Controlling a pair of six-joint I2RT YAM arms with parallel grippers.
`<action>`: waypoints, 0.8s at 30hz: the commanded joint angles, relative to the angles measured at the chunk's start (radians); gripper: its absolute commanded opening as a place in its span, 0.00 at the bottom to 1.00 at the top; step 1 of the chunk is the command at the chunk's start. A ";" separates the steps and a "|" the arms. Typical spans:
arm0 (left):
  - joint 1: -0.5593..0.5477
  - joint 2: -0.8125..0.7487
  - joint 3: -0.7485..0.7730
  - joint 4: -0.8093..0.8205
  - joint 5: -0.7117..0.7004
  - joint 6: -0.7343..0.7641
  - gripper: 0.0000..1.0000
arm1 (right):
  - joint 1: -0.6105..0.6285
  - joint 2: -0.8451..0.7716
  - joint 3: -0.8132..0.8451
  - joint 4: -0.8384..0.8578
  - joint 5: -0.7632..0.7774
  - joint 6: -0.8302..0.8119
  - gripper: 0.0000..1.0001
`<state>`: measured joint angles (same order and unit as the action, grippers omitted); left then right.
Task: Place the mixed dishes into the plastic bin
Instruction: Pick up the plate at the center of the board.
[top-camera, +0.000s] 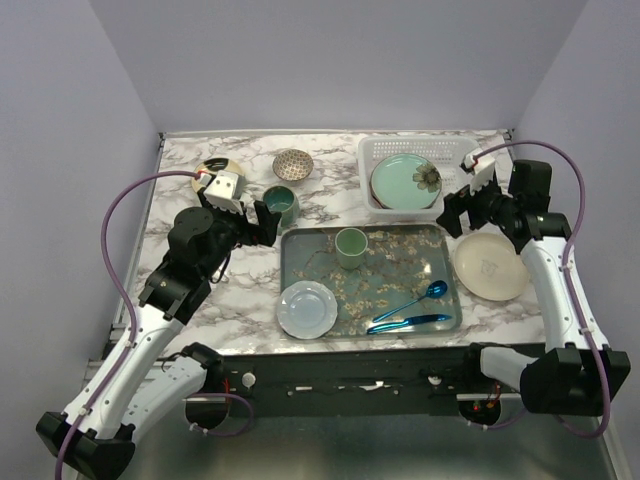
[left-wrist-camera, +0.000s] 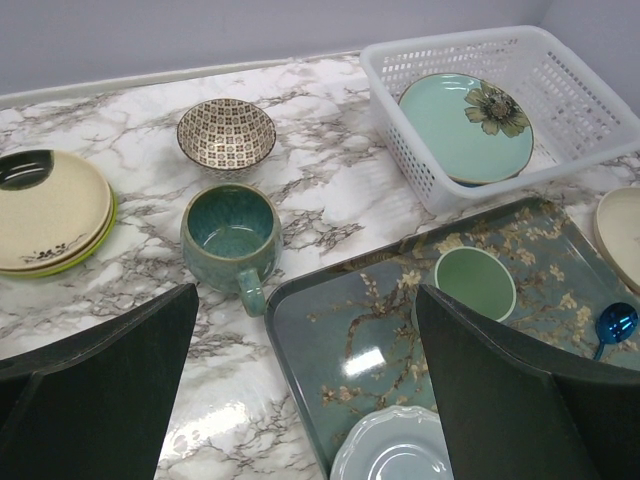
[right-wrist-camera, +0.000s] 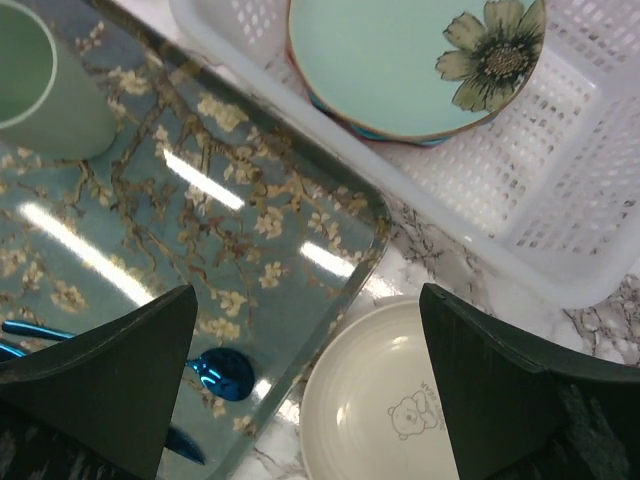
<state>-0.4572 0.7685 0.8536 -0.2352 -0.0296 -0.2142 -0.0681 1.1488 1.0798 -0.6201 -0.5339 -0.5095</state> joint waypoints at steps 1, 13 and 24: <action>0.008 -0.003 -0.013 0.004 0.023 -0.010 0.99 | 0.004 -0.096 -0.110 -0.101 0.044 -0.139 1.00; 0.009 0.002 -0.014 0.005 0.025 -0.008 0.99 | 0.004 -0.112 -0.360 -0.017 0.297 -0.265 0.98; 0.009 0.000 -0.014 0.007 0.026 -0.010 0.99 | 0.004 -0.031 -0.451 0.092 0.423 -0.313 0.74</action>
<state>-0.4526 0.7715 0.8482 -0.2348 -0.0238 -0.2180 -0.0669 1.0836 0.6487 -0.6003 -0.1837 -0.7956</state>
